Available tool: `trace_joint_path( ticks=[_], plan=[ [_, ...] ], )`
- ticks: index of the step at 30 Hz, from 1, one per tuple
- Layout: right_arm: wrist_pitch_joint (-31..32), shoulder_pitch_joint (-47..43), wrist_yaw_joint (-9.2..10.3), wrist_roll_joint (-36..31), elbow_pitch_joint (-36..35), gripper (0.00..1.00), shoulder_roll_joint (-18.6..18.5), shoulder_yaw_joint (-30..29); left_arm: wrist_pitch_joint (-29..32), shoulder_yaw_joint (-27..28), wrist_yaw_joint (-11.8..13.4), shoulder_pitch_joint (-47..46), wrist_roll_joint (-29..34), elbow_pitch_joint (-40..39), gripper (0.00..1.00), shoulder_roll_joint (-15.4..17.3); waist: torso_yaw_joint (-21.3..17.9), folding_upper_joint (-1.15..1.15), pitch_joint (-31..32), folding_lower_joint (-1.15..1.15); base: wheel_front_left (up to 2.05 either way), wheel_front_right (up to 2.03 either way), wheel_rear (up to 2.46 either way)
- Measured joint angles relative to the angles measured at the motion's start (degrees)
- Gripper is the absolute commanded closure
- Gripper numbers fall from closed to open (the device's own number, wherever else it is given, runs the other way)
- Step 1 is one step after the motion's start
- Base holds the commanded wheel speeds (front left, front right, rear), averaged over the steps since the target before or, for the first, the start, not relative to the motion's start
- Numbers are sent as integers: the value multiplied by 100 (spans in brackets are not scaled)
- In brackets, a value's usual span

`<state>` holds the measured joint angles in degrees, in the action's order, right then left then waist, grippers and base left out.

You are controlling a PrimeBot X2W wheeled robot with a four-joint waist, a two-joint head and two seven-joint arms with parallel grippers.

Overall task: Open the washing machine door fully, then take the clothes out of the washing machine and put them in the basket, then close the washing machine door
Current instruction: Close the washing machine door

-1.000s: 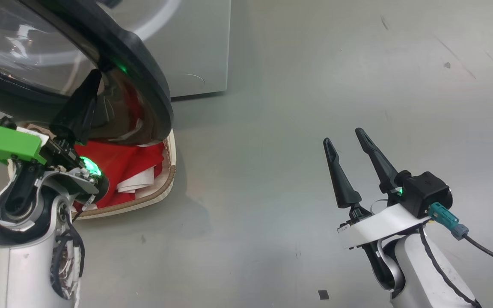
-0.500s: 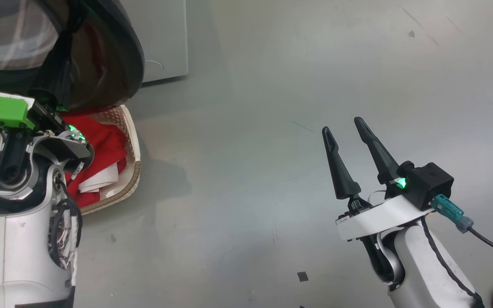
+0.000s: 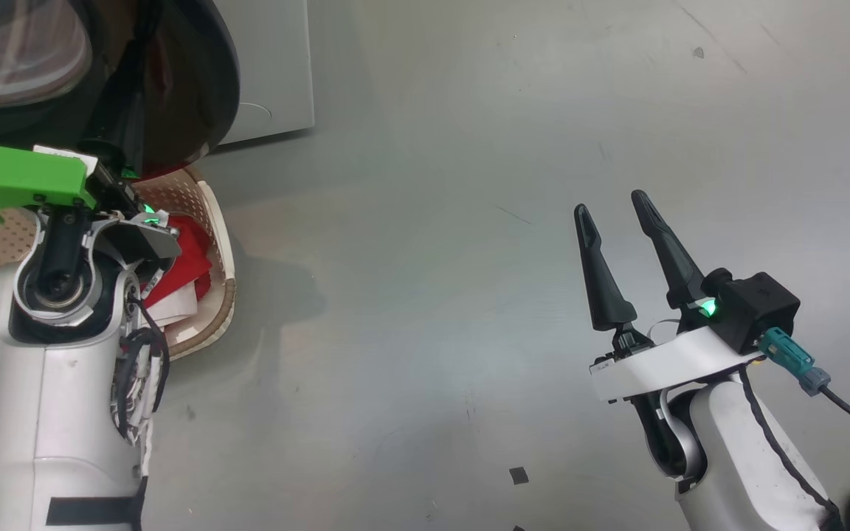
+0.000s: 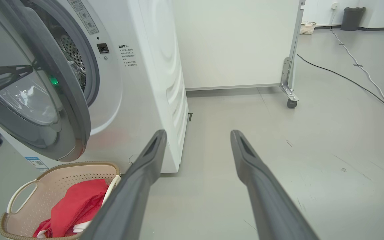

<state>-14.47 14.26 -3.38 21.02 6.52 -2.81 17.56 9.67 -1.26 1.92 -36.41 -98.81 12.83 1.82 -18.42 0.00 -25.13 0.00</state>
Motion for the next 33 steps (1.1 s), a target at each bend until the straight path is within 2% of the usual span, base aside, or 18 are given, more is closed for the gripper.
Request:
trace_joint_path(
  ticks=[4,7,12,18,21,29,33],
  plan=[
    [-1,0,0,-49,4,0,0,-67,1,-180,-181,2,181,171,100,-1,97,0,82,0,0,0,0],
    [-1,0,-1,-65,8,0,0,-129,0,-410,-319,21,588,291,100,38,187,0,165,0,0,0,0],
    [-3,-2,-1,-145,18,0,1,-279,-258,-850,-602,341,1688,469,100,485,360,0,345,0,0,0,0],
    [-3,-49,-4,-261,82,0,-1,-500,-759,-1244,-754,636,2897,527,100,921,619,0,599,0,0,0,0],
    [-3,-97,-5,-334,104,0,-38,-592,-1065,-1410,-770,739,3492,525,100,1174,765,0,740,0,0,0,0],
    [-3,-315,-10,-405,131,0,-141,-747,-1891,-1785,-768,1019,4777,531,100,1469,1186,0,1099,0,0,0,0],
    [-3,-382,-59,-424,130,0,-144,-776,-2268,-1847,-603,1202,5192,580,100,1560,1388,0,1276,0,0,0,0]
  ],
)
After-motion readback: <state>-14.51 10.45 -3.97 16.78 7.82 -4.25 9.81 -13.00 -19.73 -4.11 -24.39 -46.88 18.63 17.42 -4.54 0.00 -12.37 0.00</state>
